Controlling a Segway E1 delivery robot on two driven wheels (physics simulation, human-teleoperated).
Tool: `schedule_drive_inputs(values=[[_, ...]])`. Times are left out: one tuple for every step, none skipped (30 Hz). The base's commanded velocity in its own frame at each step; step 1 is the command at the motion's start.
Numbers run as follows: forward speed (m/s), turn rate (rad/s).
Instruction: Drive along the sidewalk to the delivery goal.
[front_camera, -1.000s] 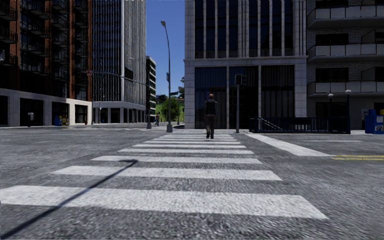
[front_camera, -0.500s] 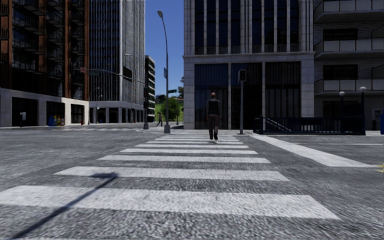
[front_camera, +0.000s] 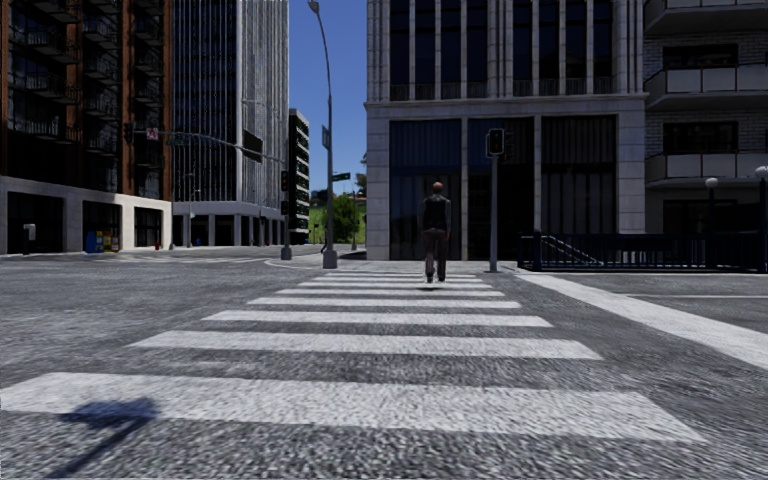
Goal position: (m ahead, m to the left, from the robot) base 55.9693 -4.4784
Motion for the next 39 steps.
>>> schedule_drive_inputs(values=[[2.0, 0.0], [2.0, 0.0], [2.0, 0.0], [2.0, 0.0], [2.0, 0.0], [2.0, 0.0], [2.0, 0.0], [2.0, 0.0], [2.0, 0.0], [2.0, 0.0], [2.0, 0.0], [2.0, 0.0], [2.0, 0.0], [2.0, 0.0], [2.0, 0.0], [2.0, 0.0], [2.0, 0.0], [2.0, 0.0], [2.0, 0.0], [2.0, 0.0], [2.0, 0.0], [2.0, 0.0], [2.0, 0.0], [2.0, 0.0], [2.0, 0.0], [2.0, 0.0], [2.0, 0.0], [2.0, 0.0], [2.0, 0.0], [2.0, 0.0], [2.0, 0.0], [2.0, 0.0], [2.0, 0.0], [2.0, 0.0], [2.0, 0.0], [2.0, 0.0], [2.0, 0.0], [2.0, 0.0], [2.0, 0.0]])
